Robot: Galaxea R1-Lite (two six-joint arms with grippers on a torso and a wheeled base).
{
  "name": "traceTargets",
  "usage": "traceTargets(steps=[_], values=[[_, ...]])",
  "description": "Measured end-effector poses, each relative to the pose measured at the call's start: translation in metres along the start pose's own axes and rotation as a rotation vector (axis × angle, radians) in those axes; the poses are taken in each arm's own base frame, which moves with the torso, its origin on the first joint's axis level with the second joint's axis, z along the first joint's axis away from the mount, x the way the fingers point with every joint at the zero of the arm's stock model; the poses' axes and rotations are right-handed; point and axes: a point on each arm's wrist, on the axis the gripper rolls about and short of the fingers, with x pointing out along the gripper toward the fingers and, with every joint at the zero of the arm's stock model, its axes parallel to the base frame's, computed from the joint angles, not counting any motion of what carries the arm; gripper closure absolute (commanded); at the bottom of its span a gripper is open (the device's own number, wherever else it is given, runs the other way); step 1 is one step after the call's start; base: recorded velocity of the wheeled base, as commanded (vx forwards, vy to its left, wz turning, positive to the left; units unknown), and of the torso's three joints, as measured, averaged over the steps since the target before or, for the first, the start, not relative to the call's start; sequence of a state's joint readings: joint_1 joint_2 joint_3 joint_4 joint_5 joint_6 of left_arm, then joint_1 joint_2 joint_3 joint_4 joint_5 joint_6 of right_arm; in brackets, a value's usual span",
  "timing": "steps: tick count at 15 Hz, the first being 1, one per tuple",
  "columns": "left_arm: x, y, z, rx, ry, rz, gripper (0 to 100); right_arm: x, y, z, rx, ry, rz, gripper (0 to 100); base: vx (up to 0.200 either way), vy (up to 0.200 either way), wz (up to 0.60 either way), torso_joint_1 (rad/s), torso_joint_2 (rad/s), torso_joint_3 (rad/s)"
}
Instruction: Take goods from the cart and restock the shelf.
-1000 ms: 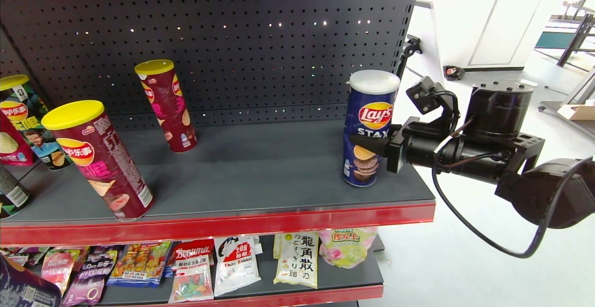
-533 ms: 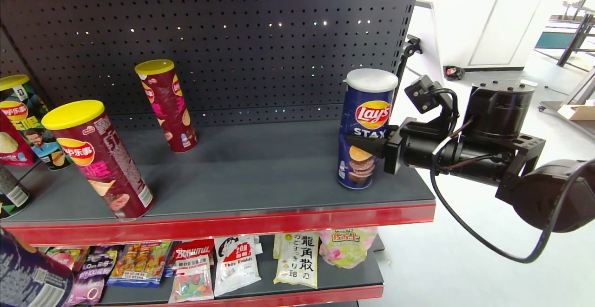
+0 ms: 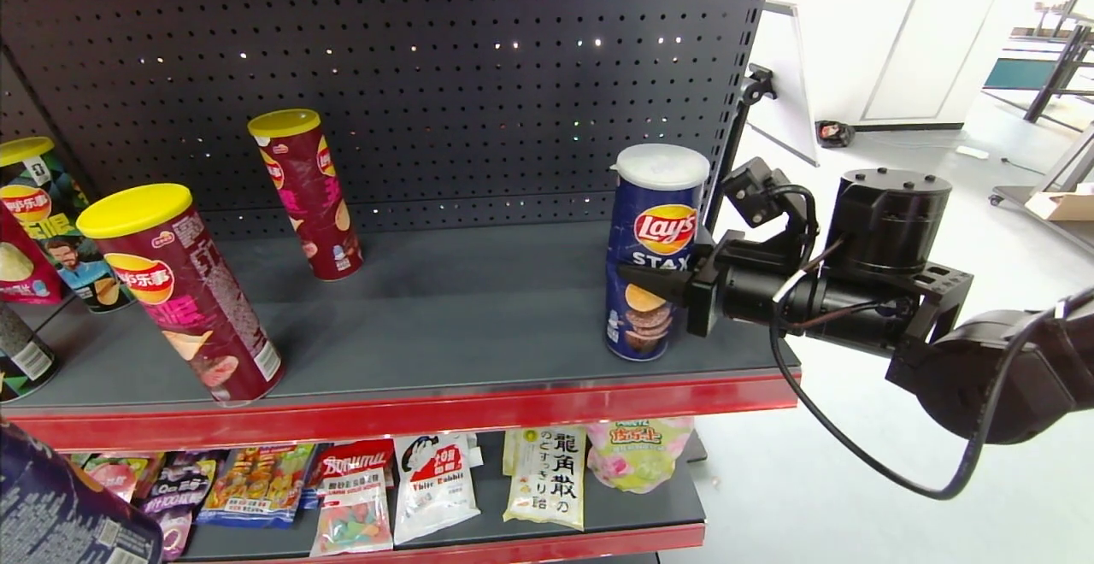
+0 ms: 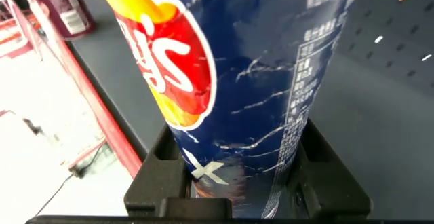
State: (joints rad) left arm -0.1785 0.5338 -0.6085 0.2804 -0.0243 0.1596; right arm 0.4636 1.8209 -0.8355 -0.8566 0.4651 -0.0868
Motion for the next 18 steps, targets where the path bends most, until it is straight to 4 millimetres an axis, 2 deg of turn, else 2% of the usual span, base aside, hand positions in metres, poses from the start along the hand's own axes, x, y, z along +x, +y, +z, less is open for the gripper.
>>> traceTargets(steps=[8,18], values=[[-0.001,0.0,0.0,0.001,0.0,0.012,100,0.016,0.009,-0.008,-0.001,0.018,0.045,100,0.0,0.0,0.0,0.0,0.0,0.0],[-0.002,0.0,-0.001,0.002,-0.007,0.012,100,0.01,0.013,-0.002,-0.007,0.007,0.046,100,0.0,0.0,0.0,0.0,0.0,0.0]])
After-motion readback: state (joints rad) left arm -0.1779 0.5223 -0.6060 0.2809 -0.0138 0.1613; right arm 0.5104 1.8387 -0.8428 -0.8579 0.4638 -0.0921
